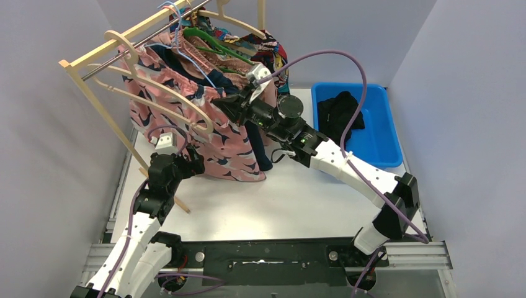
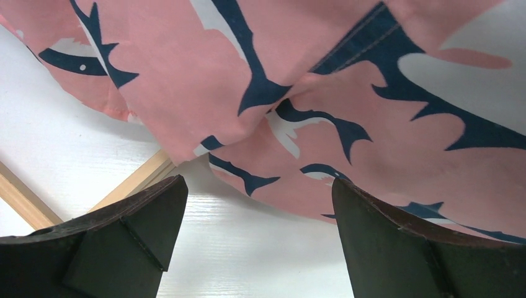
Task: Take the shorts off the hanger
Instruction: Pick up the hanger from the clothes rod.
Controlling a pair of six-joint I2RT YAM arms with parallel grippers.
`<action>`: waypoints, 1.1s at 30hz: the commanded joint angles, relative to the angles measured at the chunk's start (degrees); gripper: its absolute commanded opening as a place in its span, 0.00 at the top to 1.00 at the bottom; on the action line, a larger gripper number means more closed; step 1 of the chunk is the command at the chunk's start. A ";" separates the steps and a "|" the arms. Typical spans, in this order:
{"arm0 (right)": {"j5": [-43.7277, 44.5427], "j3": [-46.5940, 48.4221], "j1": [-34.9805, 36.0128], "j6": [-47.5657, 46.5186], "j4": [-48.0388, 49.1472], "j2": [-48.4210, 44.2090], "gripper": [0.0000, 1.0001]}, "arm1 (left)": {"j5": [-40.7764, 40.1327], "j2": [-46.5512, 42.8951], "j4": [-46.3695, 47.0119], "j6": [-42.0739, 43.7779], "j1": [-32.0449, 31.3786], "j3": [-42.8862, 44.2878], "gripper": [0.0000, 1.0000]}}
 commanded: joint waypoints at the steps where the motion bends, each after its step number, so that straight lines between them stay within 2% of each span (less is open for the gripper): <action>1: 0.94 -0.61 0.36 -1.26 5.62 -5.54 1.00 | 0.25 -0.71 2.56 0.40 0.23 1.38 0.12; 13: 1.13 -6.65 0.32 -2.90 -3.36 -12.27 1.00 | 1.58 -1.12 2.59 0.44 0.24 1.46 0.12; 33: 2.98 -19.92 0.32 -0.45 -31.91 -29.18 1.00 | 5.30 -4.49 2.32 1.41 0.03 0.81 0.17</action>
